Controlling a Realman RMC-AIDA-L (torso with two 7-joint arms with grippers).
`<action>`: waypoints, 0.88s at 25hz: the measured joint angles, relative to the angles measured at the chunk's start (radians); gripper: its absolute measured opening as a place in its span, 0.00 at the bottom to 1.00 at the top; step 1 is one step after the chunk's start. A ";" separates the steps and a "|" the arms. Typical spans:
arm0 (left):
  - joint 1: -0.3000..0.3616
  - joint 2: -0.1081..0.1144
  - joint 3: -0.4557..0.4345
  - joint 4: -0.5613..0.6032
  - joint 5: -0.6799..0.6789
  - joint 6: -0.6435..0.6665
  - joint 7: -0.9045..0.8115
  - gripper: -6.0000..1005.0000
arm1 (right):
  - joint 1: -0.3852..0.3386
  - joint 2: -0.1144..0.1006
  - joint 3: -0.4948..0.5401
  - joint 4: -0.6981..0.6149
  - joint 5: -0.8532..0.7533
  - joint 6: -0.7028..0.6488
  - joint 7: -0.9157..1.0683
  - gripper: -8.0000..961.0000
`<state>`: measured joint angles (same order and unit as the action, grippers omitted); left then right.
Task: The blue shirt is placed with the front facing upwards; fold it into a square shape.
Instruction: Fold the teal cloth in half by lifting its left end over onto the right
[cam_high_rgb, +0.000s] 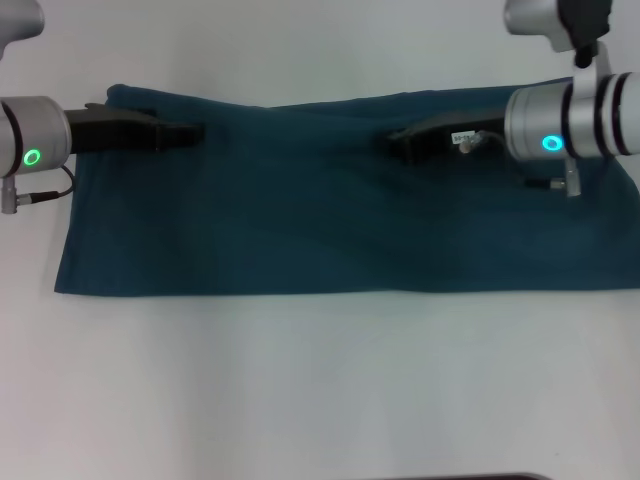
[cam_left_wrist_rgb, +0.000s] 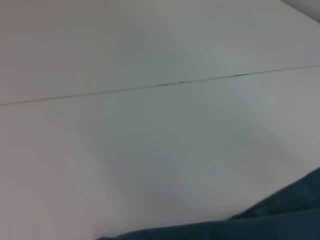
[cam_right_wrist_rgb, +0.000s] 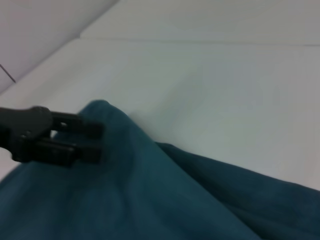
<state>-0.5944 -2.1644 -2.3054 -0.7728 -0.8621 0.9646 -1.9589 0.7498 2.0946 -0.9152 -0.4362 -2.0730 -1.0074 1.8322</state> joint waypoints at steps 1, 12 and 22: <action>0.000 0.000 0.002 0.000 0.000 0.000 0.000 0.79 | 0.005 0.001 -0.008 0.008 0.001 0.015 0.000 0.07; 0.000 0.000 0.004 0.002 0.000 -0.007 0.000 0.79 | 0.073 0.009 -0.052 0.080 0.004 0.201 0.000 0.08; -0.002 0.000 0.006 0.006 0.000 -0.028 0.000 0.79 | 0.112 0.012 -0.056 0.115 0.019 0.305 -0.009 0.09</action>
<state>-0.5967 -2.1644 -2.2993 -0.7671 -0.8621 0.9368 -1.9589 0.8618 2.1070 -0.9711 -0.3214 -2.0540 -0.7025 1.8230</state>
